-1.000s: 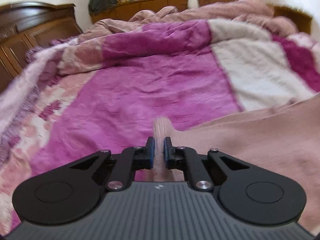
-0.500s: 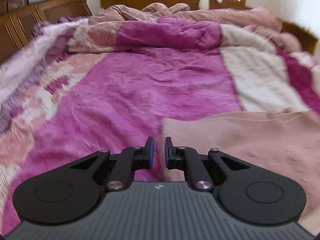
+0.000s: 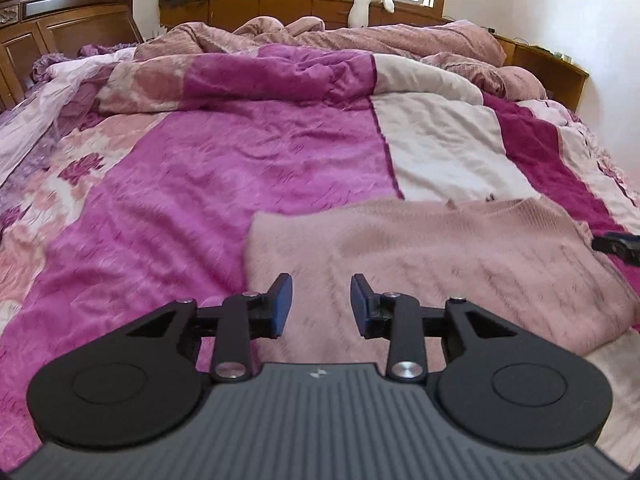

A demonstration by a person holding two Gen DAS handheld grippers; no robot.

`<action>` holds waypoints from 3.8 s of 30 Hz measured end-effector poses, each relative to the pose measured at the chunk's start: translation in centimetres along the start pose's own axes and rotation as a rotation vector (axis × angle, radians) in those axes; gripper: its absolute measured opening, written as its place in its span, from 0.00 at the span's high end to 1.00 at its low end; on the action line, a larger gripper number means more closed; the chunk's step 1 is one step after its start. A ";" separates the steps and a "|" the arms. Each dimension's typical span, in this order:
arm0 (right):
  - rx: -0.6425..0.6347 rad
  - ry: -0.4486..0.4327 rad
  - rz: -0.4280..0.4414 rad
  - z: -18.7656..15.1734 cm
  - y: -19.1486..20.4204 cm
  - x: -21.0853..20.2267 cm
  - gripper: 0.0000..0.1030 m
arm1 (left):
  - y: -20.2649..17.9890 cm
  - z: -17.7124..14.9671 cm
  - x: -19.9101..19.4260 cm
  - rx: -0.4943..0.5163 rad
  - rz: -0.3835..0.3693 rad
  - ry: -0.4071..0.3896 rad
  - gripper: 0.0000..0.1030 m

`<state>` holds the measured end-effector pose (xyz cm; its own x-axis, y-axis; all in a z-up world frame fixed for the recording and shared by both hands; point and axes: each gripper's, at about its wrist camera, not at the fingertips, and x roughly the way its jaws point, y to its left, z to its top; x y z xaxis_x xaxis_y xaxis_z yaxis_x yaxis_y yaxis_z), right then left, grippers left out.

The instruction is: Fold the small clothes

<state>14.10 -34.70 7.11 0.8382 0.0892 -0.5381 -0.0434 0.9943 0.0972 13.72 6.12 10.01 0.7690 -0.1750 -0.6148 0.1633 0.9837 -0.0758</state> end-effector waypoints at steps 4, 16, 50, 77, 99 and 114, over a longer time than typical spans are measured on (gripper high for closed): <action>0.070 0.020 0.000 1.8 -1.5 3.8 0.53 | -1.1 0.9 2.0 0.003 0.013 -0.007 0.62; 0.070 -0.137 0.037 2.1 -1.1 3.5 0.88 | -1.6 0.6 6.4 0.039 0.007 -0.044 0.62; -0.008 0.058 -0.061 -7.4 1.3 -3.5 0.52 | 2.6 -6.4 0.6 0.027 0.189 0.091 0.59; 0.435 0.070 0.078 -8.0 -4.9 -2.1 0.30 | -3.3 -5.1 -4.5 -0.067 0.127 0.095 0.42; 0.670 0.056 0.211 -8.3 -6.6 -1.6 0.66 | -3.3 -5.9 -2.1 -0.089 0.203 0.199 0.40; 0.719 0.061 0.222 -9.3 -7.0 -0.7 0.68 | -2.4 -6.1 -1.9 -0.147 0.202 0.223 0.39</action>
<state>8.75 -41.18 -0.96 0.8186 0.3066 -0.4856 0.1752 0.6719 0.7196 8.15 4.37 6.56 0.6200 0.0218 -0.7843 -0.0819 0.9959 -0.0371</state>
